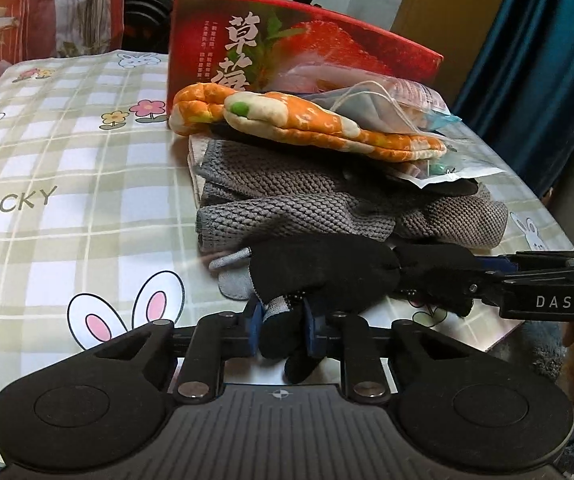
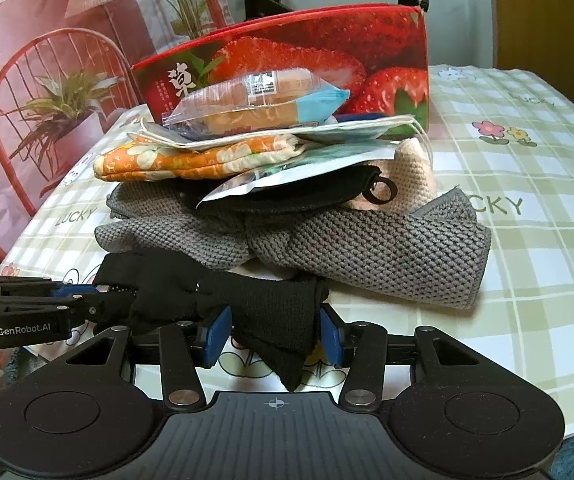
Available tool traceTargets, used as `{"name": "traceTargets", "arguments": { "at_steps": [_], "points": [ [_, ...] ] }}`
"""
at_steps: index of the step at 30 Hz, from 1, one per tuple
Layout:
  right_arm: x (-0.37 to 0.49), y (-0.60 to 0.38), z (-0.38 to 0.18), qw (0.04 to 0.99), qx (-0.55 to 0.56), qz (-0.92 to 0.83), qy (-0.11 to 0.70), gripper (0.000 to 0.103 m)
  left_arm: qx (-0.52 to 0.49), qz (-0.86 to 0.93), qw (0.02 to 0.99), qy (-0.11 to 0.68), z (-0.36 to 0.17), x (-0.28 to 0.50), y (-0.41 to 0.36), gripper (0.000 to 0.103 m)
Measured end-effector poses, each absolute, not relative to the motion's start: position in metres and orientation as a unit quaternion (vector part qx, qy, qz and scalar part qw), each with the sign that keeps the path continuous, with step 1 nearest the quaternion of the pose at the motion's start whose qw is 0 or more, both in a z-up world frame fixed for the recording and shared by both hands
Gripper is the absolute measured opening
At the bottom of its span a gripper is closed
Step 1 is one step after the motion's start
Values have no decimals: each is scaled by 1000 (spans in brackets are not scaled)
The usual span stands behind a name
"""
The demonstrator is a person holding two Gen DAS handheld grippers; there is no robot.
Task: Organize soft objects
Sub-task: 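Close the right gripper on the black gloves and lift them, then carry the black gloves into the red box and open the right gripper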
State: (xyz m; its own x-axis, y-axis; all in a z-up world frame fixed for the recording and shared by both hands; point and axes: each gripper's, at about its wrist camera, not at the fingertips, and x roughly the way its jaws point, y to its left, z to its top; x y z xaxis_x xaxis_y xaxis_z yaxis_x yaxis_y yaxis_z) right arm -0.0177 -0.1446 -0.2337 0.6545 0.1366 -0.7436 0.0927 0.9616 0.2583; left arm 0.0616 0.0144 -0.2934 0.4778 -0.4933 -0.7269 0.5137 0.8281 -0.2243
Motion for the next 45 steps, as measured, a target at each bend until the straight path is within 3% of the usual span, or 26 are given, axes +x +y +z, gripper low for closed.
{"name": "traceTargets", "arguments": {
  "at_steps": [3,5,8,26,45],
  "points": [
    [-18,-146,-235,898,144,13,415,36,4,-297,858,420,-294,62,16,16],
    [-18,-146,-236,897,147,13,417,24,5,-296,859,417,-294,60,16,13],
    [-19,-145,-234,897,152,23,415,18,9,-292,862,413,-292,59,17,12],
    [-27,-132,-190,917,139,76,365,17,-12,-277,898,342,-239,45,44,12],
    [-5,-132,-99,961,77,97,247,17,-21,-274,933,231,-147,71,33,12]
  ]
}}
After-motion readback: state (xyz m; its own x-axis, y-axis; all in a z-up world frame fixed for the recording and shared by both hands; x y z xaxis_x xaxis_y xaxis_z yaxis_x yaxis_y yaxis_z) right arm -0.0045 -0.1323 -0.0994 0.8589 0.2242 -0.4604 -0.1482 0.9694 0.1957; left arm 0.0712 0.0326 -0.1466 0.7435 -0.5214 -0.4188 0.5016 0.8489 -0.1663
